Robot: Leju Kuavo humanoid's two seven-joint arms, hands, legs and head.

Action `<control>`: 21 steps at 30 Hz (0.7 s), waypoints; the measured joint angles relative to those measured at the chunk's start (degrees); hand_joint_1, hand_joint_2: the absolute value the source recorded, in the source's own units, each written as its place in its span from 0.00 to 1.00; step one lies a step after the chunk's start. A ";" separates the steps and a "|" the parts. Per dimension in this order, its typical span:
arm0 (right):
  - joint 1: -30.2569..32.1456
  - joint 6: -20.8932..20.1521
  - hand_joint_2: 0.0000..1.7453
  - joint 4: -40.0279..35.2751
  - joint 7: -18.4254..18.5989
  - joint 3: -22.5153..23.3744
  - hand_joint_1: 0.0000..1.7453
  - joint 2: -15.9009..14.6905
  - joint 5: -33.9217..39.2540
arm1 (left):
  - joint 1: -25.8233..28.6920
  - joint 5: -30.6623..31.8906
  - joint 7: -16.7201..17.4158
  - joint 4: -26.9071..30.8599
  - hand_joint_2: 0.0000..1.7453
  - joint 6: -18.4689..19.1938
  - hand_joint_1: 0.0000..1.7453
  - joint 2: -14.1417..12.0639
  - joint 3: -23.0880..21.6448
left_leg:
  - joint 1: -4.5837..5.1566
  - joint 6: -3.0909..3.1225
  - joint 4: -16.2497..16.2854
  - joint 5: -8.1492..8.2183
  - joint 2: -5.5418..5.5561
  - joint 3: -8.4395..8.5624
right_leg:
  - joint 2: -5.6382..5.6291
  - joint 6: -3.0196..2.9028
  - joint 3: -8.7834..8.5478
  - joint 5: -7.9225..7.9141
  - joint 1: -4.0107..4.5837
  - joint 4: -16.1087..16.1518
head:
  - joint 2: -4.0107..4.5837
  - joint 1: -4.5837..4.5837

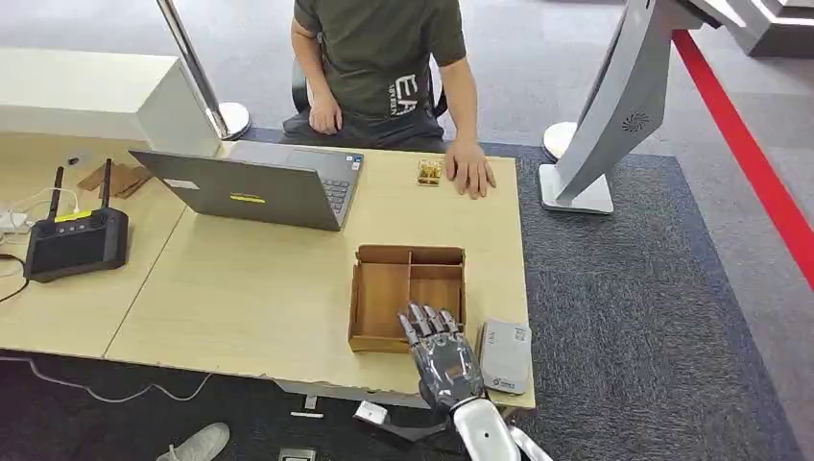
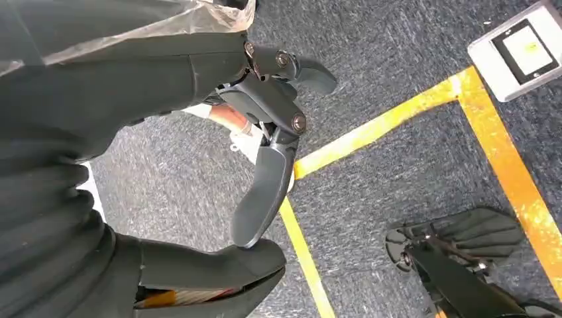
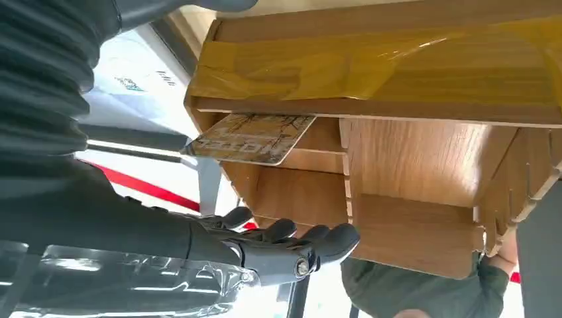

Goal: Pass the card to the sensor for recognition and then transmit it.

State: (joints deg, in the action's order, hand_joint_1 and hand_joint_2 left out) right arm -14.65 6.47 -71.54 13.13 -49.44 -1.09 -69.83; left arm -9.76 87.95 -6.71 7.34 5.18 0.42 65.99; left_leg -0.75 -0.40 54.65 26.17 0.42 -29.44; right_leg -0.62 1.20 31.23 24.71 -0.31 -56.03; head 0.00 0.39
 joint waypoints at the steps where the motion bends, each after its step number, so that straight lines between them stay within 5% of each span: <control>1: -0.05 0.00 1.00 0.20 0.00 0.05 0.00 0.00 0.00 | 0.00 0.00 0.00 0.00 1.00 -0.02 0.00 0.00 0.11 | 0.00 0.00 0.00 0.00 0.00 0.00 | 0.00 0.00 0.00 0.00 0.00 0.00 | 0.00 -0.02; 21: -0.62 0.13 1.00 -0.70 1.16 2.76 0.00 -0.09 0.96 | -0.01 0.33 0.46 0.17 1.00 0.09 0.00 0.00 0.26 | 0.00 0.00 0.00 0.00 -0.01 0.02 | 0.00 0.00 0.00 0.00 0.00 0.00 | 0.00 -0.02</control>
State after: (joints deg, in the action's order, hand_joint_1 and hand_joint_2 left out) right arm -15.27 6.60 -72.24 14.29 -46.69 -1.18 -68.87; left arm -9.77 88.28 -6.25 7.52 5.27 0.42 66.25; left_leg -0.75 -0.40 54.65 26.17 0.42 -29.42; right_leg -0.63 1.20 31.23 24.70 -0.31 -56.03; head 0.00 0.37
